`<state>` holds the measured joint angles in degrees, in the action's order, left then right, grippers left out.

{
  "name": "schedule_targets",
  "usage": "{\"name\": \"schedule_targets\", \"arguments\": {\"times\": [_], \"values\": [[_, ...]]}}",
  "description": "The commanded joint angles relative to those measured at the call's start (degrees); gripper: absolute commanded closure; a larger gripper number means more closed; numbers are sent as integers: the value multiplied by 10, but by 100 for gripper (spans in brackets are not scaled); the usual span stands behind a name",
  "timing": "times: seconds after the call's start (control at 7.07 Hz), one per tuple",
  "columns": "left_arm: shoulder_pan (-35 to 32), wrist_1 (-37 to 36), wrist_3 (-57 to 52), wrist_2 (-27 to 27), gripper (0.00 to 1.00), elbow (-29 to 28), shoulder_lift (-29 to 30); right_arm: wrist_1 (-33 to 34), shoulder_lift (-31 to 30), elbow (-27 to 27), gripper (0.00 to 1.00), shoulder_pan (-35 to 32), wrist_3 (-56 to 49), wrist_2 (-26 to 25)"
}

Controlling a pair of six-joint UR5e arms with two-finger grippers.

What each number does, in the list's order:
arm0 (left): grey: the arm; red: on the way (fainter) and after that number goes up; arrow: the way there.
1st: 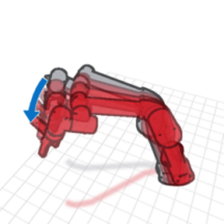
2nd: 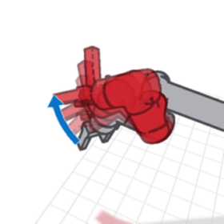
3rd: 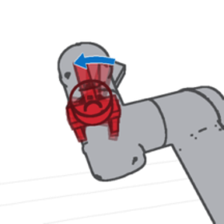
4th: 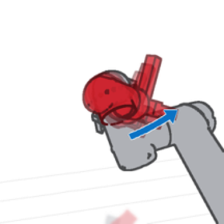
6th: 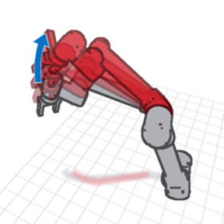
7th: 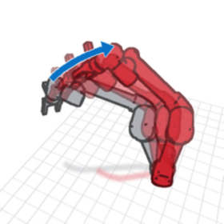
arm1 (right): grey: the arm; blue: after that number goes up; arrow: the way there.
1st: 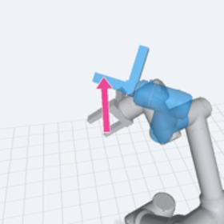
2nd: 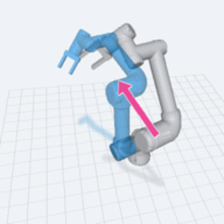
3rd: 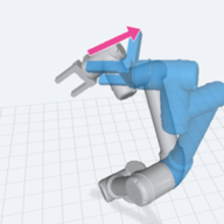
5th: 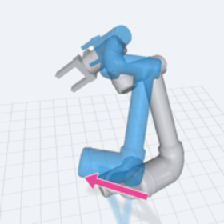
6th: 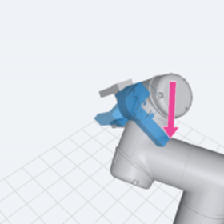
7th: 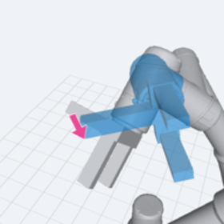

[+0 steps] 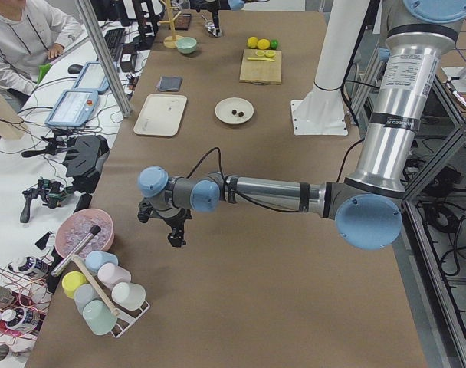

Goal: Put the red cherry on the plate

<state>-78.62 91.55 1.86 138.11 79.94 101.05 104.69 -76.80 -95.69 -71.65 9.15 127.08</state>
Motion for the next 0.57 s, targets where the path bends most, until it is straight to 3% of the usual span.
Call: {"name": "schedule_targets", "arguments": {"times": [0.0,0.14,0.42], "values": [[-42,5,-99,0,2,-57,-4,-2,-12,72,0,-74,-141,0],[-63,5,-108,0,2,-67,-4,-3,-18,107,0,-102,-195,2],[-92,-1,-146,-2,2,-94,-2,-77,-47,154,0,-134,-216,13]]}}
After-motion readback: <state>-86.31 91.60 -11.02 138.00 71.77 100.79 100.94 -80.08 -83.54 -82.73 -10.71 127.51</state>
